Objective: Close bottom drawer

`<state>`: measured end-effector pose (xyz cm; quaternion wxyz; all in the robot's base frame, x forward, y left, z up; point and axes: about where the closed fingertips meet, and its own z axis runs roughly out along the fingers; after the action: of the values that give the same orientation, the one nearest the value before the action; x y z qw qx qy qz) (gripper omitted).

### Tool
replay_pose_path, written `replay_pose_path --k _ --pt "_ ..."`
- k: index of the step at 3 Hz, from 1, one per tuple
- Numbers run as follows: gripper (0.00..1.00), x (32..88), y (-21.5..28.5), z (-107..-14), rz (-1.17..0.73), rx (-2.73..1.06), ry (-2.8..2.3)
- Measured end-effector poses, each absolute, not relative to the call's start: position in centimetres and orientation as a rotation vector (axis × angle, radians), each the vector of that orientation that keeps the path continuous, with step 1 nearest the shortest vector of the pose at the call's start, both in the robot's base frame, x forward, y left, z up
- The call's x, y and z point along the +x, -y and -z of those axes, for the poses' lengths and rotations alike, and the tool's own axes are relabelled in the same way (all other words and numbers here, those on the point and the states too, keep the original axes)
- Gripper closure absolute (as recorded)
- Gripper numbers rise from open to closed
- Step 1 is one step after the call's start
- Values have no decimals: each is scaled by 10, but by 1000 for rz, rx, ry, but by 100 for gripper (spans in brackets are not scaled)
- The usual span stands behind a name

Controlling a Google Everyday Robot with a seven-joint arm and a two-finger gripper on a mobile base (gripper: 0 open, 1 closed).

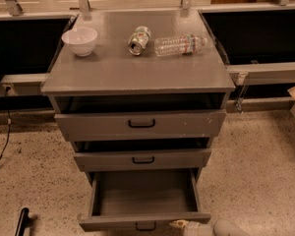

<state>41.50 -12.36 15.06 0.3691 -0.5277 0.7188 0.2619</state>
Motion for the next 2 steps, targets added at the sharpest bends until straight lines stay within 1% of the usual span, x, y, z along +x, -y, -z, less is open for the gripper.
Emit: replay_pose_path --k 1,2 --pt "0 414 123 -150 -674 -1357 -1846" --pt "0 414 122 -150 -674 -1357 -1846"
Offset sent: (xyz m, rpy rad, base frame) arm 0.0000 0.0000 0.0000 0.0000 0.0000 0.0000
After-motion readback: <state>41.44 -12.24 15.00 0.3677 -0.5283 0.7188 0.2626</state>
